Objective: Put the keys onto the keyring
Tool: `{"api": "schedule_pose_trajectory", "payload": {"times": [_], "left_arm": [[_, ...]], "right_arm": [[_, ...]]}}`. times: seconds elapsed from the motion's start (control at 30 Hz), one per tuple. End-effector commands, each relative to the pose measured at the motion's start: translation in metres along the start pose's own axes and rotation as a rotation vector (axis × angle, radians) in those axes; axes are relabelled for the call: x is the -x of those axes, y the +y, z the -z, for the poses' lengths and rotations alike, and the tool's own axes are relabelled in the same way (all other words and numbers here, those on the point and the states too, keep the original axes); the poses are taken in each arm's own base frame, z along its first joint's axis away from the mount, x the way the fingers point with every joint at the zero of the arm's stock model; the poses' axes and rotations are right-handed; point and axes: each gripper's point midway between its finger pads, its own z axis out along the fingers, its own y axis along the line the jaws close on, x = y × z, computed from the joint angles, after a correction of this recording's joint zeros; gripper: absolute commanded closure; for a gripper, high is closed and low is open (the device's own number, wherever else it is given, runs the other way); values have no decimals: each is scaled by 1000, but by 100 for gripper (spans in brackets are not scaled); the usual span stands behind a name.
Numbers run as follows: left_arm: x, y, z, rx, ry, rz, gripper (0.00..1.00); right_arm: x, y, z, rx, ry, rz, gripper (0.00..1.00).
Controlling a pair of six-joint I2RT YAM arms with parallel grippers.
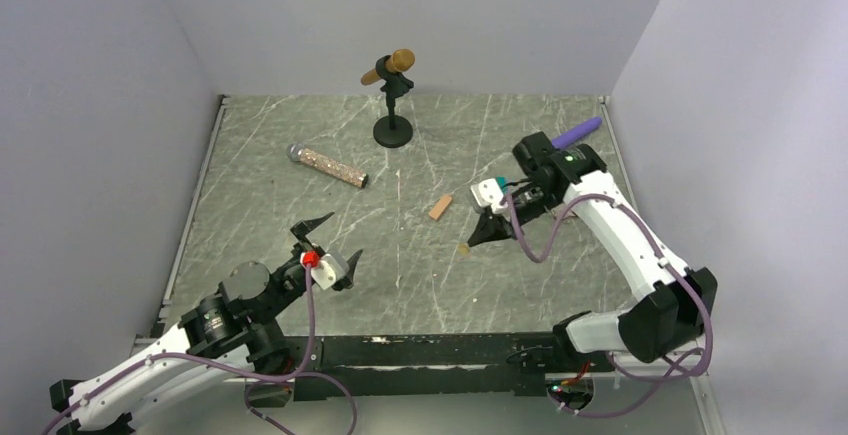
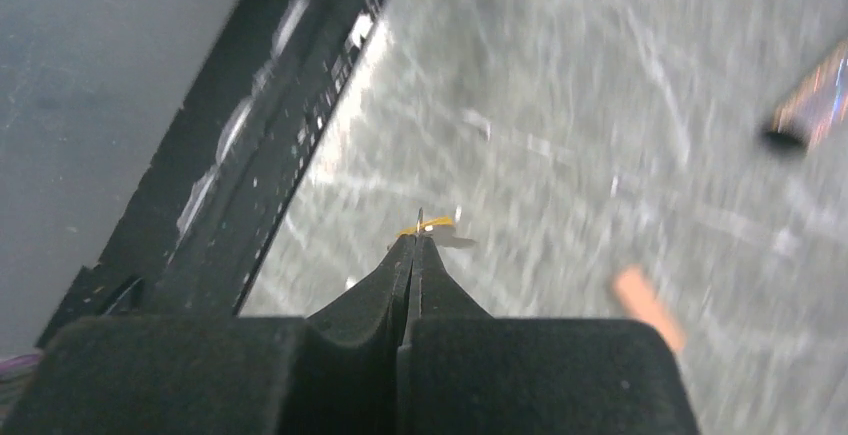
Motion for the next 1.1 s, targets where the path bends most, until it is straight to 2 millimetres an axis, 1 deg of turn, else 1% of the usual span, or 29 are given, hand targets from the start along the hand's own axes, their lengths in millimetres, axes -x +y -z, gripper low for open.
{"api": "schedule_pose_trajectory", "payload": {"times": [0.0, 0.07, 0.1, 0.13, 0.2, 0.27, 0.3, 0.37, 0.4, 0.47, 0.57, 0.63, 0.77, 0.9, 1.07], "left_arm": [[2, 6, 0, 24, -10, -6, 9], [3, 5, -2, 15, -9, -6, 9], [3, 4, -2, 10, -10, -6, 9], [3, 4, -2, 6, -9, -5, 9], [3, 3, -3, 1, -8, -3, 9], [3, 3, -3, -5, -11, -3, 9], [4, 3, -3, -7, -15, -2, 9], [5, 3, -3, -9, -16, -1, 9], [5, 3, -3, -9, -17, 0, 9], [5, 4, -3, -9, -16, 3, 9], [5, 4, -2, -8, -18, 9, 9], [5, 4, -2, -9, -19, 9, 9], [4, 4, -3, -9, -15, 4, 9], [4, 4, -2, -11, -14, 5, 9], [4, 4, -3, -10, -20, 2, 8]], "right_arm": [[-46, 3, 36, -224, 186, -273, 100], [-77, 8, 55, -325, 295, -368, 100], [-95, 15, 65, -366, 365, -418, 100], [-109, 19, 75, -404, 413, -461, 100], [-136, 29, 94, -459, 521, -545, 100], [-165, 38, 105, -485, 634, -608, 100], [-179, 40, 110, -497, 688, -638, 100], [-205, 42, 112, -491, 760, -692, 100], [-216, 41, 110, -479, 774, -721, 100], [-234, 32, 106, -465, 788, -773, 100], [-251, 8, 98, -457, 775, -815, 100], [-257, -7, 89, -449, 781, -809, 100], [-264, -33, 60, -395, 786, -802, 100], [-265, -47, 37, -372, 772, -789, 100], [-263, -50, 24, -357, 745, -799, 100]]}}
